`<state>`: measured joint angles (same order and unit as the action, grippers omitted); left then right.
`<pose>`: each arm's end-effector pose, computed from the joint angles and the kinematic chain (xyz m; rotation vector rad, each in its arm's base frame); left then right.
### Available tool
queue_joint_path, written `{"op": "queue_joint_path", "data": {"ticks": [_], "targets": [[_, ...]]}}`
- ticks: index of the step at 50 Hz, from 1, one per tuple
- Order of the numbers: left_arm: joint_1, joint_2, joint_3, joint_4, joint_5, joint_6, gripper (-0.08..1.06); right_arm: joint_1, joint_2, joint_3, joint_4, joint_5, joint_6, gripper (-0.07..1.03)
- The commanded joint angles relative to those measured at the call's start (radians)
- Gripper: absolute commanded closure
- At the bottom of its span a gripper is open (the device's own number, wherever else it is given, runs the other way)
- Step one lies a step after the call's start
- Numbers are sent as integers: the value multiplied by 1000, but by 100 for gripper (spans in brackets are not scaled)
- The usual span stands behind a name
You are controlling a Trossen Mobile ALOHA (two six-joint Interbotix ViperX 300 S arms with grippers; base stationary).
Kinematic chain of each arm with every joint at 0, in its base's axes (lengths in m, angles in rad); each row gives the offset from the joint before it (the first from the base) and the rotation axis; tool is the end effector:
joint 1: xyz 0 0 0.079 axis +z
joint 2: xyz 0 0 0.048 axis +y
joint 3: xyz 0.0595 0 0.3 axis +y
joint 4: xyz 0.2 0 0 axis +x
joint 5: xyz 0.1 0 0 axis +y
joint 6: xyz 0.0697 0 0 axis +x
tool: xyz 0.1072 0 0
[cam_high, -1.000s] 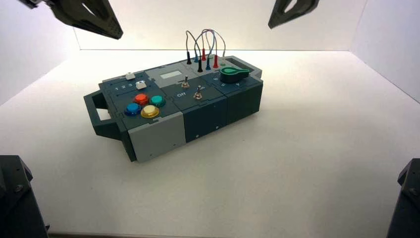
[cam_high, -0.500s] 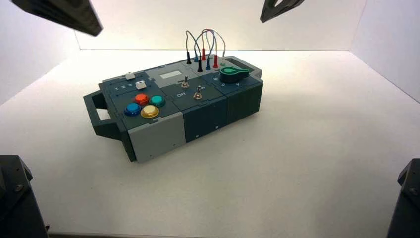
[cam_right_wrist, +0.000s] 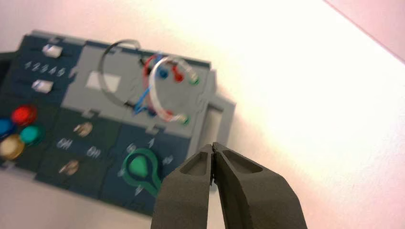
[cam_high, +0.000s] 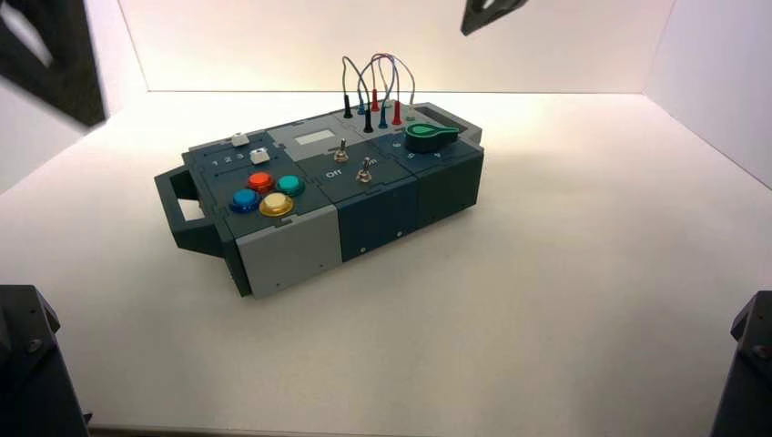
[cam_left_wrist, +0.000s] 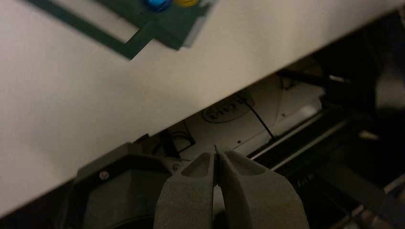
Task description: Rotate the box clockwise.
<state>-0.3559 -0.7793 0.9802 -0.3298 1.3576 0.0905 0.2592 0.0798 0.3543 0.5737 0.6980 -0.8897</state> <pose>0.1019 -0.0976 0.1546 0.0404 1.5664 -0.5496 0.4077 0.1720 0.1515 -0.3254 0.9233 0.7751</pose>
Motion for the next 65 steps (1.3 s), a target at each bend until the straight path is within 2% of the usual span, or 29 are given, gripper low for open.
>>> {"op": "queue_joint_path", "data": {"ticks": [1,2,9,11,14,19,29,33,39,47,51,54,57,60,63,65], "targets": [[-17,-12,17,23,-48,-64,101,-2,35,-89,-3,-2,-3,98],[-18,-14,29,31,-74,-89,101,0,57,-110,-3,3,-3,98],[-20,17,67,46,-181,-144,101,0,147,-195,-5,38,-6,98],[-21,43,71,58,-210,-153,101,0,178,-224,-9,41,-6,98],[-23,92,66,95,-244,-169,101,2,199,-242,-15,41,-8,98],[-26,169,46,124,-262,-196,101,6,232,-264,-32,41,-8,98],[-69,293,-11,126,-290,-210,101,6,287,-307,-89,41,-12,98],[-84,362,-35,112,-281,-222,101,6,304,-327,-103,51,-14,98],[-120,454,-63,107,-281,-222,101,6,325,-351,-118,60,-18,98],[-137,512,-86,109,-279,-229,101,9,365,-400,-153,100,-25,98],[-137,514,-84,123,-275,-241,101,12,385,-425,-160,130,-25,98],[-137,515,-83,143,-258,-253,101,15,396,-440,-161,133,-25,98],[-137,520,-78,186,-235,-261,101,20,402,-459,-163,133,-26,98],[-137,526,-77,212,-221,-265,101,25,408,-479,-166,133,-26,98],[-137,534,-83,210,-224,-270,101,28,417,-499,-167,135,-26,98],[-137,541,-87,184,-227,-268,101,31,425,-514,-167,138,-26,98]]}}
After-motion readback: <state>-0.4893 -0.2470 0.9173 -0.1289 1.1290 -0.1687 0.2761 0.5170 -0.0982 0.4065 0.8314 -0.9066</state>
